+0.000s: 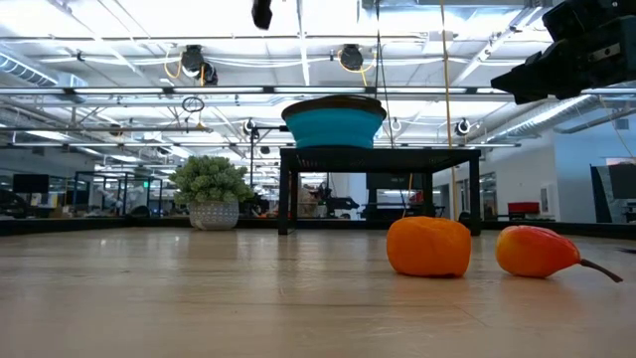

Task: Pick & Place Fruit
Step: Put the peach into the blue strainer on the shelf

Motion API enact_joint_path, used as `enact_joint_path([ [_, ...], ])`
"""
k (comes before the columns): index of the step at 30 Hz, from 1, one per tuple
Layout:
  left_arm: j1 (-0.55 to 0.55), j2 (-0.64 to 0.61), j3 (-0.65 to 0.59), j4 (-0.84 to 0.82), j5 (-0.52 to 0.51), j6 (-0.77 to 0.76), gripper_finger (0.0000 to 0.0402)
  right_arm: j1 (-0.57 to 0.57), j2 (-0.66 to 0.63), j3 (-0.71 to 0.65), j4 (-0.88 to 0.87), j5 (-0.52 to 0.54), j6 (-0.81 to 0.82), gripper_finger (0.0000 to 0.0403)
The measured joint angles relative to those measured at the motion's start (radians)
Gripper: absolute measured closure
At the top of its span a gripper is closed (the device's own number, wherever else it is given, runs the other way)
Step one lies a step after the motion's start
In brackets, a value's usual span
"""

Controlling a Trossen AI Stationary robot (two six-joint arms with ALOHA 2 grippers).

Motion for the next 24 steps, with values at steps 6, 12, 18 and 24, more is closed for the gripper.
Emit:
enact_joint_path([
  [6,0.117,0.0,0.066,-0.198,0.124,0.051,0.0323,0.0,0.0,0.0,0.0,0.0,0.0,0.0403],
  [12,0.21,0.0,0.131,-0.331,0.166,0.189,0.0323,0.0,0.0,0.0,0.0,0.001,0.001,0.0403],
  [18,0.264,0.062,0.254,-0.47,0.167,0.383,0.0323,0.0,0.0,0.0,0.0,0.012,0.004,0.0403],
  [24,0.308,0.203,0.442,-0.652,0.168,0.571,0.0323,0.0,0.0,0.0,0.0,0.103,0.037,0.0403],
])
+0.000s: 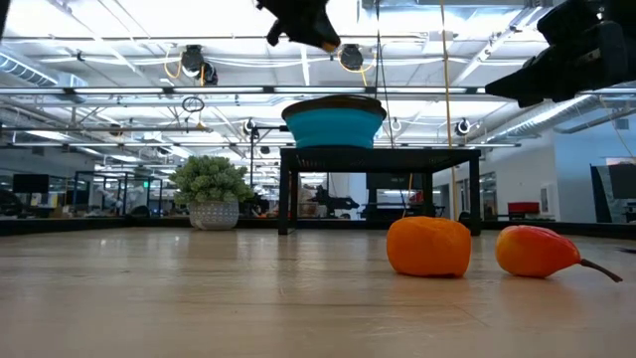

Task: Pick & Place Fruit
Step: Put the peach into the blue strainer on the shelf

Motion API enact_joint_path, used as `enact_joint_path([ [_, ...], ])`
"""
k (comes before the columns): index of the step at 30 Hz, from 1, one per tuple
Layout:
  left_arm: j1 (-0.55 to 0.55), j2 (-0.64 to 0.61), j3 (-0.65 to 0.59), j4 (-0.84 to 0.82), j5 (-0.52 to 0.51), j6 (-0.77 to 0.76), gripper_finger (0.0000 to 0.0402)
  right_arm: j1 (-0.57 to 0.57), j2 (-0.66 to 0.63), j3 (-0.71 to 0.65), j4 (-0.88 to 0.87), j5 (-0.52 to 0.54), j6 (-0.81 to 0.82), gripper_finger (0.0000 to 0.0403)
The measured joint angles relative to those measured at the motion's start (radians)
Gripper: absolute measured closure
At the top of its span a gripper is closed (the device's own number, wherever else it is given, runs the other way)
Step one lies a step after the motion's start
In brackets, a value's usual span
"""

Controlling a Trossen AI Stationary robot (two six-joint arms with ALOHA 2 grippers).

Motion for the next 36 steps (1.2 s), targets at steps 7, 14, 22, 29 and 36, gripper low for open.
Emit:
enact_joint_path([
  [7,0.052,0.15,0.176,-0.138,0.1,0.134,0.0323,0.0,0.0,0.0,0.0,0.002,0.0,0.0403],
  [14,0.085,0.248,0.261,-0.272,0.147,0.198,0.0323,0.0,0.0,0.0,-0.001,0.002,0.004,0.0403],
  [22,0.085,0.236,0.265,-0.456,0.133,0.226,0.0323,0.0,0.0,0.0,-0.001,0.002,0.005,0.0403],
  [29,0.091,0.212,0.266,-0.538,0.113,0.256,0.0323,0.0,0.0,0.0,-0.002,0.002,0.005,0.0403],
  [36,0.102,0.218,0.266,-0.577,0.169,0.29,0.0323,0.0,0.0,0.0,-0.001,0.002,0.019,0.0403],
])
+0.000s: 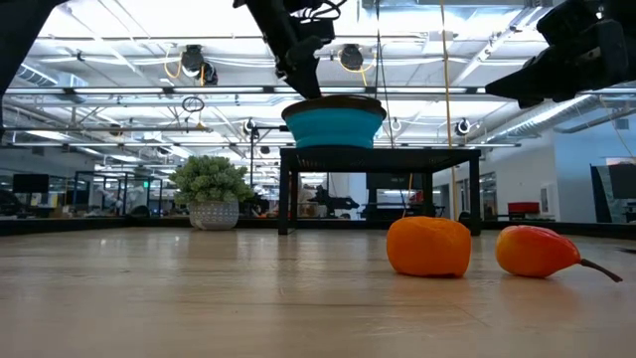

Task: Pick & Place Fruit
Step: Put the peach into the blue strainer on the shelf, then put the pomegranate into the blue strainer on the shelf

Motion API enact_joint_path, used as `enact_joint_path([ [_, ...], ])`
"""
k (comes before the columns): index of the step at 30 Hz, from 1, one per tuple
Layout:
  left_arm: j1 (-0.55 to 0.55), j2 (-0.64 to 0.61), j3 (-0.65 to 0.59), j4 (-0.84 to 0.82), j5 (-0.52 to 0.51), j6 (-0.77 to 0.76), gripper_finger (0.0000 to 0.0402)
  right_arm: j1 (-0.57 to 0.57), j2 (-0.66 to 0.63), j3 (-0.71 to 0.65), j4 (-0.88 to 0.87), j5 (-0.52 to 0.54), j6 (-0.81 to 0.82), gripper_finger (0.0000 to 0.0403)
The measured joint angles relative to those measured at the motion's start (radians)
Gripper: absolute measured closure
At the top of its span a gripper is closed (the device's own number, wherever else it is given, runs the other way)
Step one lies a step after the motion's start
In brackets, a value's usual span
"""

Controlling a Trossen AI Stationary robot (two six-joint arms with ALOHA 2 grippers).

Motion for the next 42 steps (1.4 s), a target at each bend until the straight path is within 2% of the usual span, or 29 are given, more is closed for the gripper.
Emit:
enact_joint_path([
  [10,0.01,0.0,0.0,-0.064,0.0,0.018,0.0323,0.0,0.0,0.0,0.001,0.0,0.001,0.0403],
  [20,0.014,0.0,0.0,-0.048,-0.005,0.015,0.0321,0.0,0.0,0.0,0.001,0.0,0.001,0.0403],
  [29,0.016,0.0,0.0,-0.044,-0.011,0.015,0.0259,0.0,0.0,0.0,0.001,0.0,0.001,0.0403],
  [34,0.015,-0.006,0.001,-0.042,-0.095,0.05,0.0231,0.0,0.0,0.0,0.001,-0.001,0.001,0.0403],
  [42,-0.041,-0.008,0.167,-0.095,-0.131,0.0,0.0211,0.0,0.0,0.0,0.01,-0.004,0.015,0.0403],
])
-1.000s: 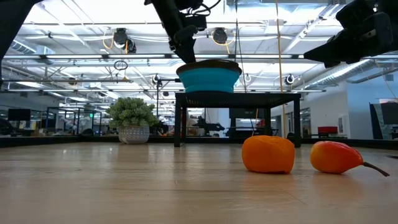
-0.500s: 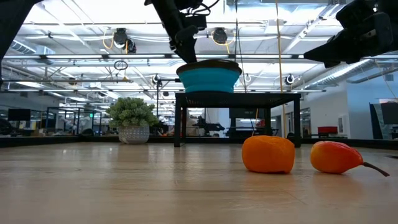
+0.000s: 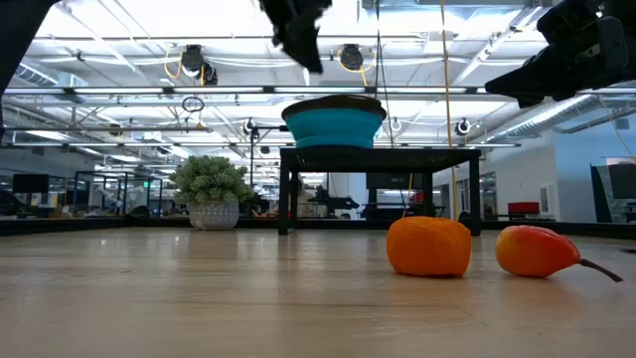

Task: Pick & Place Fruit
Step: Put the pomegranate into the blue strainer on the shelf

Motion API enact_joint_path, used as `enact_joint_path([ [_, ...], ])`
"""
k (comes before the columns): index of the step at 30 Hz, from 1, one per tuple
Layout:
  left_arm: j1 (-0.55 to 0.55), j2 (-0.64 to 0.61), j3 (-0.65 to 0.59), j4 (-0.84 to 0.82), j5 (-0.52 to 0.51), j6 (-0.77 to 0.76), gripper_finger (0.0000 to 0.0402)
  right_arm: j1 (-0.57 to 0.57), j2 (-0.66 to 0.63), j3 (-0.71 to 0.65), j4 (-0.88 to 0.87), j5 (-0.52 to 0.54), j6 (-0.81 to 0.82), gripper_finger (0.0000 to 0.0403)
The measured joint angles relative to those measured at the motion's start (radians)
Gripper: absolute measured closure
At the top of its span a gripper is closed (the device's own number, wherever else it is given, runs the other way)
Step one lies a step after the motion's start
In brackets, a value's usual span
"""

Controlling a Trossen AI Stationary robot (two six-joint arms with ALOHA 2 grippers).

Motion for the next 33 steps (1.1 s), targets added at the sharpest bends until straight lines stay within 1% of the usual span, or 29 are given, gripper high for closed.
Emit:
enact_joint_path([
  [5,-0.053,-0.002,0.089,-0.014,0.009,-0.134,0.0225,0.0,0.0,0.0,0.0,-0.001,0.119,0.0403],
  [8,-0.076,-0.013,0.096,-0.023,0.052,-0.184,0.0246,0.0,0.0,0.0,0.0,-0.003,0.185,0.0403],
  [12,-0.096,-0.018,0.094,-0.058,0.112,-0.269,0.0285,0.0,0.0,0.0,-0.001,-0.004,0.261,0.0403],
  [18,-0.153,-0.018,0.059,-0.059,0.111,-0.361,0.0357,0.0,0.0,0.0,-0.005,-0.011,0.355,0.0403],
  [20,-0.176,-0.017,0.045,-0.054,0.111,-0.388,0.0381,0.0,0.0,0.0,-0.009,-0.056,0.363,0.0403],
  [22,-0.199,-0.018,0.025,-0.03,0.11,-0.41,0.0396,0.0,0.0,0.0,-0.01,-0.124,0.362,0.0403],
  [27,-0.258,-0.017,-0.032,0.044,0.11,-0.466,0.0388,0.0,0.0,0.0,-0.009,-0.283,0.38,0.0403],
  [31,-0.303,-0.018,-0.084,0.118,0.11,-0.508,0.0399,0.0,0.0,0.0,-0.01,-0.346,0.418,0.0403],
  [33,-0.324,-0.017,-0.12,0.176,0.11,-0.523,0.0396,0.0,0.0,0.0,-0.009,-0.365,0.433,0.0403],
])
